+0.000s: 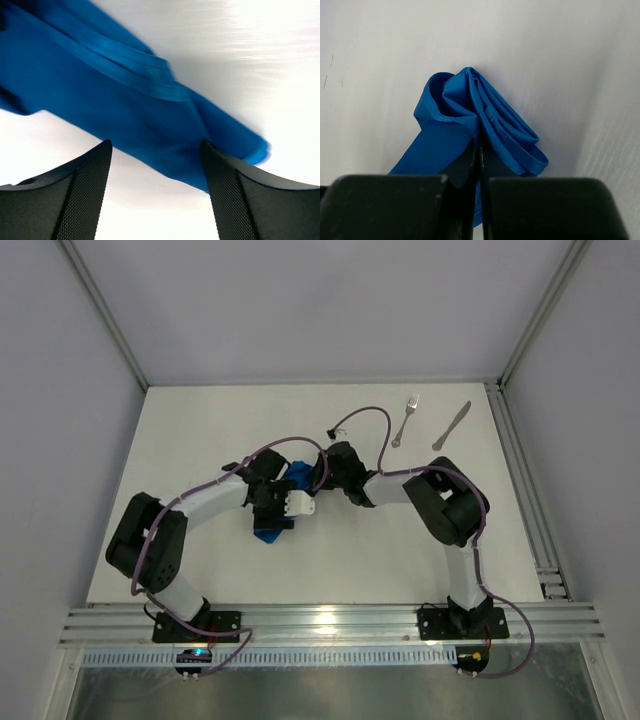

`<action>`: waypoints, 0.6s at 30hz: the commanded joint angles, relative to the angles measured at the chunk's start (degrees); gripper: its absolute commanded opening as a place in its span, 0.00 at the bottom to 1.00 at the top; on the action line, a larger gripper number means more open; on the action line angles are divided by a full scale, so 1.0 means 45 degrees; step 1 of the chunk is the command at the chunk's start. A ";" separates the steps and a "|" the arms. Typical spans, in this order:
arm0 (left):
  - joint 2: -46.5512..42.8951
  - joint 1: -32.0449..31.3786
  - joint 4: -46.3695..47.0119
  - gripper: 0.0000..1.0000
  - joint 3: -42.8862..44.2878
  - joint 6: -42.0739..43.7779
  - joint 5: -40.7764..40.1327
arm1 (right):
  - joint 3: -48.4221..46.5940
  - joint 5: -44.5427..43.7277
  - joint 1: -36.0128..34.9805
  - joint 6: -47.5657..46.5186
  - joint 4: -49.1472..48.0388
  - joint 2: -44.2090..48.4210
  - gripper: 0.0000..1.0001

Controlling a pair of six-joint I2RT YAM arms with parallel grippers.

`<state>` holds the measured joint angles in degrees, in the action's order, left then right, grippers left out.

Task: Fold the napkin into a case and place the utensils inside
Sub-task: Stuff the top corner of the smaller-rectangle-folded napkin into the folded napkin.

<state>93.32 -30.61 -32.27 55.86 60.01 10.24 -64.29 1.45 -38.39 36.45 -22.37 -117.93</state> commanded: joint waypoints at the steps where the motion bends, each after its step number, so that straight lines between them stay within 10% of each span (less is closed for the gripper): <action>1: -0.0639 0.0045 -0.2943 0.75 0.0438 -0.0269 0.1609 | 0.0497 -0.1046 0.0133 0.0494 -0.0888 0.0581 0.04; 18: -0.0503 0.1041 -0.4395 0.69 0.2999 -0.1498 0.4095 | 0.1006 -0.0889 0.0016 0.0866 -0.1806 0.0581 0.04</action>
<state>91.59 -26.61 -54.11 68.60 56.47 27.73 -60.27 -0.75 -38.13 40.49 -28.80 -117.47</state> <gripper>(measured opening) 0.697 0.040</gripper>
